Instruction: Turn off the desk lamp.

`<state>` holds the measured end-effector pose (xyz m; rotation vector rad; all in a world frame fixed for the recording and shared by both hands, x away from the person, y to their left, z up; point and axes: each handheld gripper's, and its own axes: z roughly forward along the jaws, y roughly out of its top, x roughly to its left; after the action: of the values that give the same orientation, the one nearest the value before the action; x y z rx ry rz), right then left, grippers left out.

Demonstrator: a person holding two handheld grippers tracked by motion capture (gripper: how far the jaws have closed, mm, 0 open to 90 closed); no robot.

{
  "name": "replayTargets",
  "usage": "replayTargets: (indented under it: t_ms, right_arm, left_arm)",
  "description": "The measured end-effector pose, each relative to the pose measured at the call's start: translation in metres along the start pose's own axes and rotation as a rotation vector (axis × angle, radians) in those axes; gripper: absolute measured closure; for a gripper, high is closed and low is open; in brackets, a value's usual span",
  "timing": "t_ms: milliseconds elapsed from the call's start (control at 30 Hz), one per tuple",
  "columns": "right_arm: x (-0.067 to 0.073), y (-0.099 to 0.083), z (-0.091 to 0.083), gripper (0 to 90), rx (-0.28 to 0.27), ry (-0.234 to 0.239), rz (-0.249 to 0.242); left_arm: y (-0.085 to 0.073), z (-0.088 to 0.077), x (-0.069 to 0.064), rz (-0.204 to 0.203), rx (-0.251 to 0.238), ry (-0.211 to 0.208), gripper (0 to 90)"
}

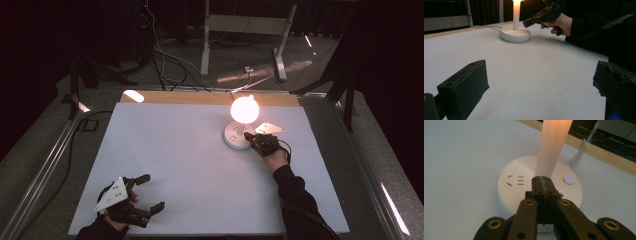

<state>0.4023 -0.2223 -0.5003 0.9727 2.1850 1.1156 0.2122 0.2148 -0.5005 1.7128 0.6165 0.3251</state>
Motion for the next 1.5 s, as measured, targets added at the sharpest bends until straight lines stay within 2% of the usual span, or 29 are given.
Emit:
replayTargets:
  t_ms: [300, 567, 733, 967, 1500]
  right_arm:
    - [0.0, -0.008, 0.007, 90.0, 0.018, 0.003, 0.006]
    - [0.001, -0.01, 0.009, 90.0, 0.005, 0.002, 0.007]
    - [-0.003, -0.007, 0.002, 90.0, -0.017, 0.006, 0.036]
    - [-0.004, 0.001, -0.002, 90.0, -0.019, 0.005, 0.026]
    - [-0.004, -0.01, 0.008, 90.0, 0.014, 0.002, 0.031]
  left_arm:
    - [-0.002, 0.001, 0.001, -0.007, 0.004, -0.002, 0.4]
    - [-0.002, 0.001, 0.001, -0.006, 0.007, -0.002, 0.4]
    - [-0.003, 0.001, 0.002, -0.012, 0.007, -0.001, 0.4]
    - [-0.002, 0.002, 0.001, -0.007, 0.006, -0.004, 0.4]
    - [-0.002, 0.001, 0.002, -0.007, 0.006, -0.003, 0.4]
